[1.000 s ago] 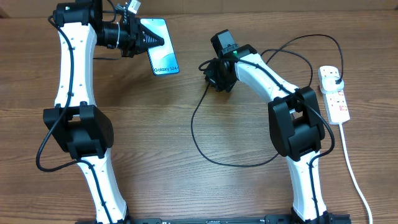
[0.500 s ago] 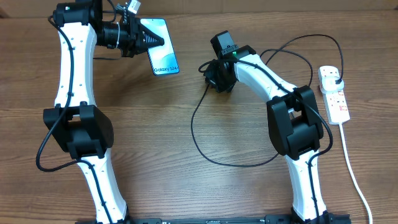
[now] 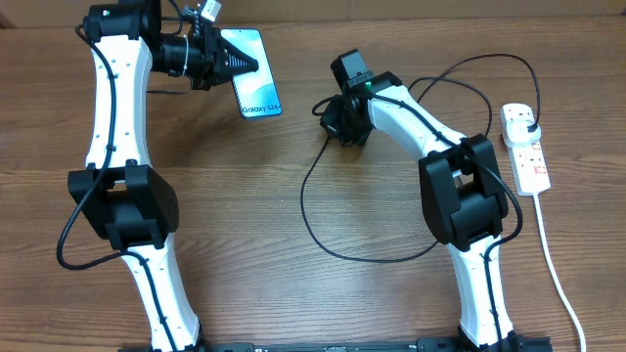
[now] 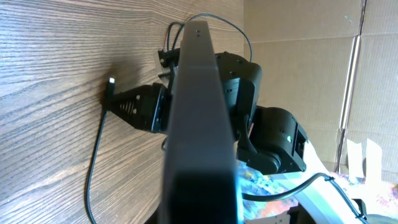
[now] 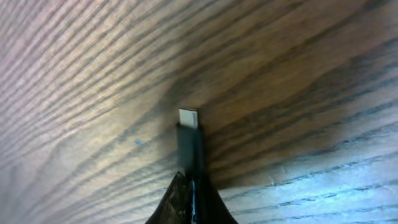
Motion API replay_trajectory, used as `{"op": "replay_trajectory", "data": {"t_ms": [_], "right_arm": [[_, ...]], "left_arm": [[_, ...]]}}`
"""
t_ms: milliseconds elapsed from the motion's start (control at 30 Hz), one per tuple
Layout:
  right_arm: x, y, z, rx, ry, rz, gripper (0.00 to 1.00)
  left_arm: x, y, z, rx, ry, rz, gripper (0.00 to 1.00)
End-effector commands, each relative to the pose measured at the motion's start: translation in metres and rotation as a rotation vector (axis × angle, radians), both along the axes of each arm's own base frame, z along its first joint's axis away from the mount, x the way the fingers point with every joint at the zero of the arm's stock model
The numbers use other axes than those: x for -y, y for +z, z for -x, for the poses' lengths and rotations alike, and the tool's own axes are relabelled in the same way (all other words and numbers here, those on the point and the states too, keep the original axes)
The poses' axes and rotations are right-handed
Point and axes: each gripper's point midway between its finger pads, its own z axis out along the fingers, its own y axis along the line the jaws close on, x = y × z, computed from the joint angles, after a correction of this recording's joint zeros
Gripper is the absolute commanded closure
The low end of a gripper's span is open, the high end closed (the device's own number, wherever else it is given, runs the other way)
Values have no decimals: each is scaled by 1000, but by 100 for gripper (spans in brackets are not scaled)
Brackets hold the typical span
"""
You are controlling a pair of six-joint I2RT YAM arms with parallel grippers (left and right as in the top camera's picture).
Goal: Plug charger to phone and switch on socket
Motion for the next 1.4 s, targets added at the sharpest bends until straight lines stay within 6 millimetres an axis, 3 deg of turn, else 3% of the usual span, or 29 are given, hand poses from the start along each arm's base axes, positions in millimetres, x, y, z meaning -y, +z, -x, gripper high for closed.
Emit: {"op": "replay_trajectory", "data": {"t_ms": [0,267,500,767,867,967,1067,1367], "right_arm": [[8,-19,8,-23,36,71,96],[14,-22,20,-32,196,121,96],[3,-8,27,-30,396,-6,96],[2,45,18,106,495,-29,96],[2,74,19,153,506,-32,96],[4,88,24,163,521,-30,96],[6,85,31,144,548,-21,96],[0,54,61,82,658,6,96]], "left_arm": [[7,31,7,50,-13,49,96],[7,30,7,47,-12,45,95],[7,29,7,47,-10,39,96],[7,29,7,46,-10,39,96],[7,29,7,47,-10,38,96],[7,29,7,47,-10,38,96],[6,29,7,47,-9,35,95],[5,26,7,42,-5,17,96]]}}
